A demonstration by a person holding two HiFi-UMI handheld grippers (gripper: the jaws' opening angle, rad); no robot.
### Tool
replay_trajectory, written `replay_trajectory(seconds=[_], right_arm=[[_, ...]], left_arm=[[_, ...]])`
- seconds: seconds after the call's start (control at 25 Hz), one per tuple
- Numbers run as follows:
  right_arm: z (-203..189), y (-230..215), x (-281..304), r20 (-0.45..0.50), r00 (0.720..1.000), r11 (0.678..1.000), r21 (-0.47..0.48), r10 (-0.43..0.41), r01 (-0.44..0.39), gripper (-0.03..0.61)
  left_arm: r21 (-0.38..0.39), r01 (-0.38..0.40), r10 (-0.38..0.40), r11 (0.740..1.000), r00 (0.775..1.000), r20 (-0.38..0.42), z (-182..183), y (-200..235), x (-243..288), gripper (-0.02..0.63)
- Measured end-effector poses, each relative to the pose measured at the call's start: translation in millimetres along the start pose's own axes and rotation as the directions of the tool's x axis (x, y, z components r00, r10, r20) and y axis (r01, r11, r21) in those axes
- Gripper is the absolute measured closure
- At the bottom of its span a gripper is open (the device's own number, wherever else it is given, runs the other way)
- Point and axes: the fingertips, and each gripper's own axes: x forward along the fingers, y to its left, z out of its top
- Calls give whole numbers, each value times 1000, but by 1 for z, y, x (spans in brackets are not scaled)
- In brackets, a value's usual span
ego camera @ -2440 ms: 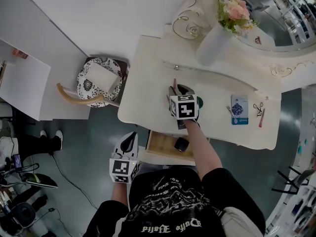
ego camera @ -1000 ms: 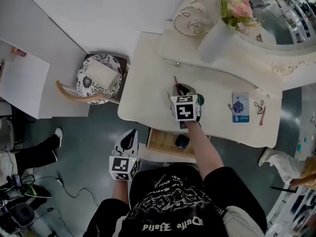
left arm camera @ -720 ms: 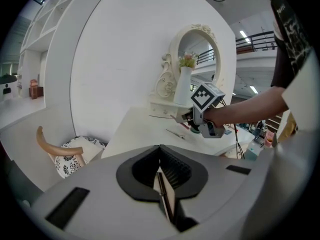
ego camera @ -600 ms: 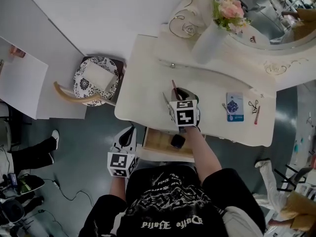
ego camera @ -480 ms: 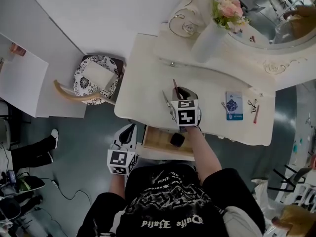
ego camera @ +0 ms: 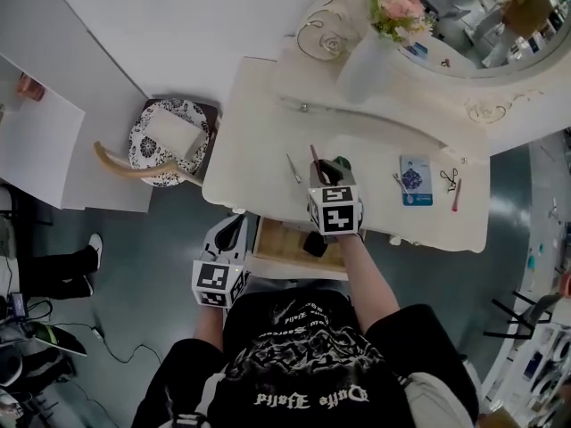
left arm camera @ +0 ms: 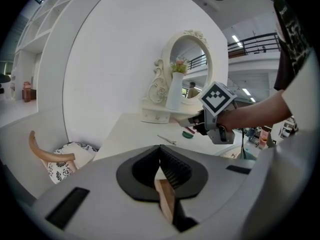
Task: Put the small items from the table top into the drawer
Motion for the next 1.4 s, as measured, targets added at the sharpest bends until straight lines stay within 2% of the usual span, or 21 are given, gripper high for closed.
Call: replay_trajectory(seconds=[0.48,1.4], right_arm=[[-17,-2,-39,25,1000,1000,2,-16,16,528],[-74,-19,-96,27,999,999,36,-24,23,528]], left_arm=[[26,35,-36,999,999,15,7,-13,-1,598],[69,153,-152,986,988,-22,-3,-58,10,598]])
